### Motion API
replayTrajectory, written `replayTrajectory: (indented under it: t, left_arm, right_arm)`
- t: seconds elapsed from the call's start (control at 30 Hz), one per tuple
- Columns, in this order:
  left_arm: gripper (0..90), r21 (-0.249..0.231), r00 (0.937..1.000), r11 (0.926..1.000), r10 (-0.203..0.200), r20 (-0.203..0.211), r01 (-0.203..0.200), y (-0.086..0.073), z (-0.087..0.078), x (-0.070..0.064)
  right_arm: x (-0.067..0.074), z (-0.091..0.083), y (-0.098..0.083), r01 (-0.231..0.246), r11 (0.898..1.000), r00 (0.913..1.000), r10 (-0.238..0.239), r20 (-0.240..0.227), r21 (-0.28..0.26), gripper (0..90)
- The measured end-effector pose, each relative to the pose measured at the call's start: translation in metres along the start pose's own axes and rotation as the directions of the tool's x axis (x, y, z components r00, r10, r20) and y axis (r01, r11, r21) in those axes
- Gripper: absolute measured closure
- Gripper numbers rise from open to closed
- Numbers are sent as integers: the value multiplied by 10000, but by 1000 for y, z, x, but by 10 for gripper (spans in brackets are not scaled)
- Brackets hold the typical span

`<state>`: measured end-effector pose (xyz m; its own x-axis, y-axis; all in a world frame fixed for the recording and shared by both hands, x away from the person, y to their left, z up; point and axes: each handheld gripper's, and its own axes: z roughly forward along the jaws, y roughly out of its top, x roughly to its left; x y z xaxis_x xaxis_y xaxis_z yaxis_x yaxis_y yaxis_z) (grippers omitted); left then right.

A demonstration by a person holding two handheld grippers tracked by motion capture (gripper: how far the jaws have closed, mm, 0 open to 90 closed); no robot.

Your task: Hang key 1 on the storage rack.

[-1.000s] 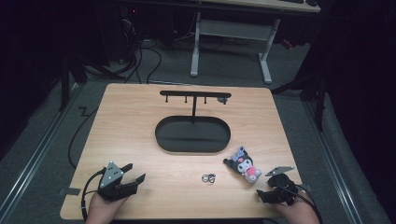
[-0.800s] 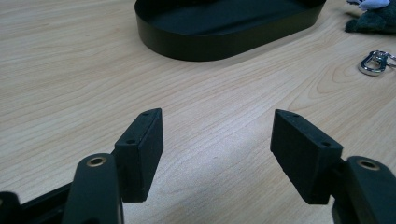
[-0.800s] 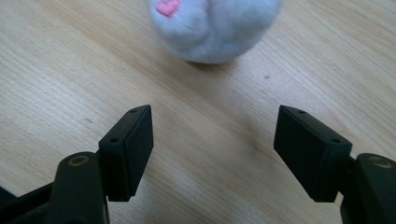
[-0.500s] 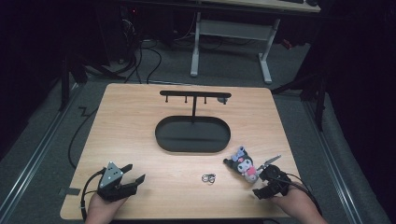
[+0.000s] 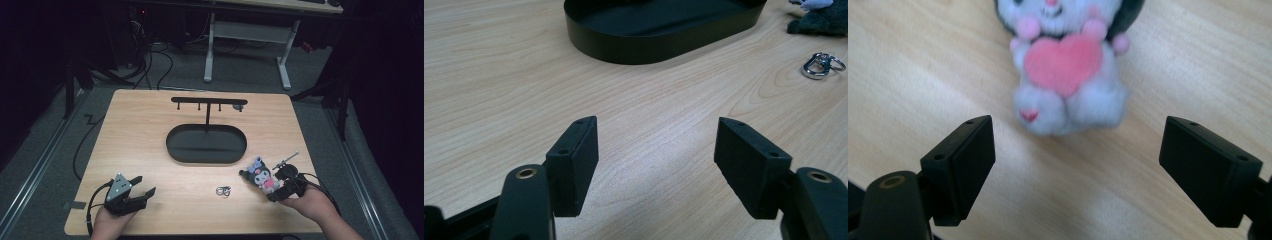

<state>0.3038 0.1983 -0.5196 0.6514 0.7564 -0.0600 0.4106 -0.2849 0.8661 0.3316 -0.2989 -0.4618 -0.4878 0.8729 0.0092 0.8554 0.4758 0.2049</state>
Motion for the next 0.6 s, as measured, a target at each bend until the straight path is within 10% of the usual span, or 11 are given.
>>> replayTrajectory:
  t: [0.6]
  left_arm:
    - [348,55,10000,10000,-33,72,32,-1,0,2]
  right_arm:
    - [1,27,27,416,9989,9991,-416,-34,235,205]
